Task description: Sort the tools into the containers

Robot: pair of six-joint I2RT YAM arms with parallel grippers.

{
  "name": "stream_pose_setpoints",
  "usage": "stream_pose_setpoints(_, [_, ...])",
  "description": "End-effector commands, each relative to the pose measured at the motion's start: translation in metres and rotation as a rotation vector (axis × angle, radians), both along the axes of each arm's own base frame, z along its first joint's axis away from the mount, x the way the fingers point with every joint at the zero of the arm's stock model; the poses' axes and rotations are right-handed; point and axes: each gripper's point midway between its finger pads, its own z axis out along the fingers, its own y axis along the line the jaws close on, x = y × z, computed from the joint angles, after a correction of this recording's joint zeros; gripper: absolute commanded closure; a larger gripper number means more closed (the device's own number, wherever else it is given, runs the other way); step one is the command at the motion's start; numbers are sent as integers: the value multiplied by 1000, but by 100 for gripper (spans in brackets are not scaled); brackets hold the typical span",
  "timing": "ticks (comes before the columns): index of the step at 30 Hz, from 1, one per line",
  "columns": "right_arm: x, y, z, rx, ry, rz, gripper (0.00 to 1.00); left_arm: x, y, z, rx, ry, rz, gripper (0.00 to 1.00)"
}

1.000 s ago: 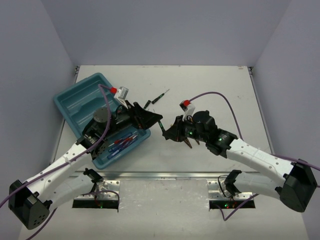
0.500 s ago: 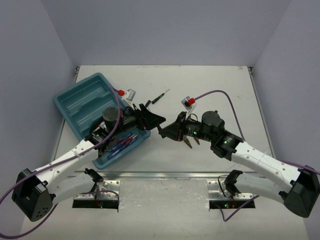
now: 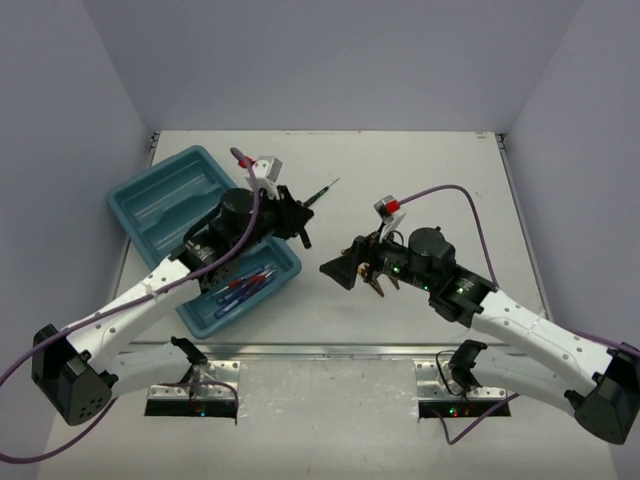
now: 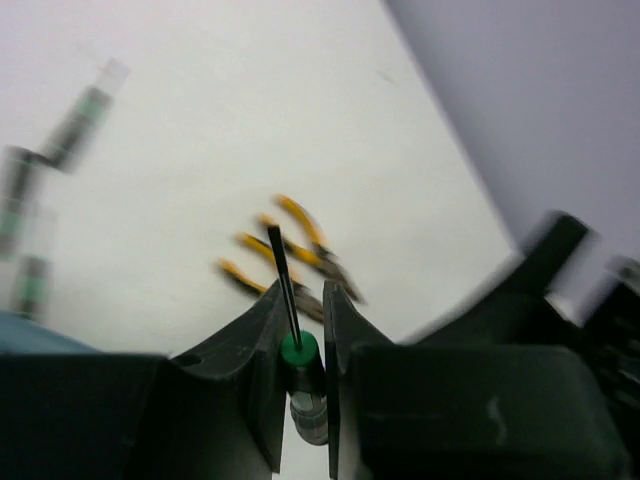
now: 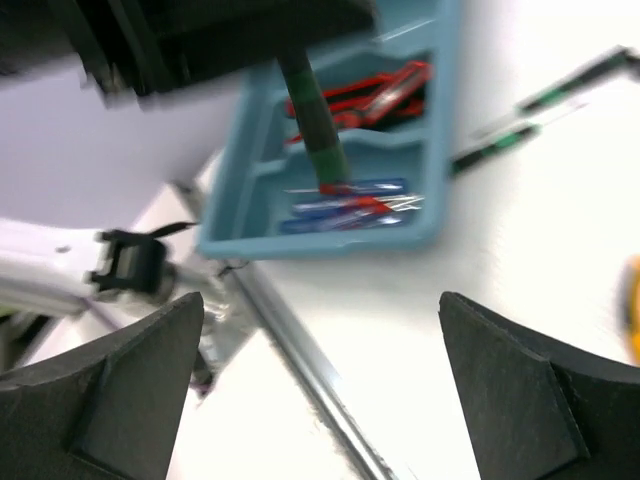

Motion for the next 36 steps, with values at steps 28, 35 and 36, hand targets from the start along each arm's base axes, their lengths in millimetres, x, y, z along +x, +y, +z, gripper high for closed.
stream_pose_setpoints(28, [18,-95,-49,-260,-89,-326,1,162,304,-120,1275,-175,339,81])
stream_pose_setpoints(35, [21,-97,-53,-276,-83,-338,1,146,302,-124,1257,-78,289,50])
stream_pose_setpoints(36, [21,-98,-54,-279,-82,-341,1,146,300,-116,1244,-93,291,48])
